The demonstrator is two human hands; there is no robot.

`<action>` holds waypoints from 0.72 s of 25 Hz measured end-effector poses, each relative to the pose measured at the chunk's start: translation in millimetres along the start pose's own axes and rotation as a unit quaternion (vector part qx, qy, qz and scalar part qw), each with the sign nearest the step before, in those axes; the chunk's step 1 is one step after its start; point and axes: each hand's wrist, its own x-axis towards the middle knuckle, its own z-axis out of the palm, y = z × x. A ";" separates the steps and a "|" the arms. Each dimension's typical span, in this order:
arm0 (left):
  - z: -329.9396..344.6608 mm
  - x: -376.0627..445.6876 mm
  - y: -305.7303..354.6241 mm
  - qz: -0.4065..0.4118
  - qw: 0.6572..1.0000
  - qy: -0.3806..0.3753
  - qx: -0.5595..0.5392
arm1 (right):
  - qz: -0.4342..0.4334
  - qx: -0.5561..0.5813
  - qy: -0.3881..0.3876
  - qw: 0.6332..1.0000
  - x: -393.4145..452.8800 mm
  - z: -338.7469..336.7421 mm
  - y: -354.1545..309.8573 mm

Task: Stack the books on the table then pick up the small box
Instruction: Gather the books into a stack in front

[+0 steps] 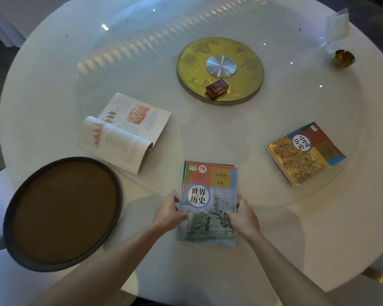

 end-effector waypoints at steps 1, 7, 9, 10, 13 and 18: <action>0.0 0.4 3.9 0.013 1.000 0.014 0.006 | 0.000 0.000 0.005 1.000 1.0 0.9 -0.2; -2.8 6.7 24.1 0.010 0.999 0.041 0.019 | 0.050 0.110 0.008 0.993 8.0 -5.5 -14.8; -4.3 10.0 27.3 0.004 0.999 0.053 -0.001 | 0.060 0.129 0.004 0.990 12.7 -11.0 -17.0; -5.4 12.9 30.7 0.007 0.998 0.058 -0.005 | 0.061 0.132 0.002 0.989 18.1 -13.2 -17.2; -8.3 24.6 42.7 0.005 0.998 0.061 -0.023 | 0.065 0.143 0.002 0.988 29.8 -23.3 -25.5; -19.2 47.6 74.7 0.015 0.998 0.049 -0.042 | 0.061 0.183 -0.002 0.981 55.9 -43.6 -49.0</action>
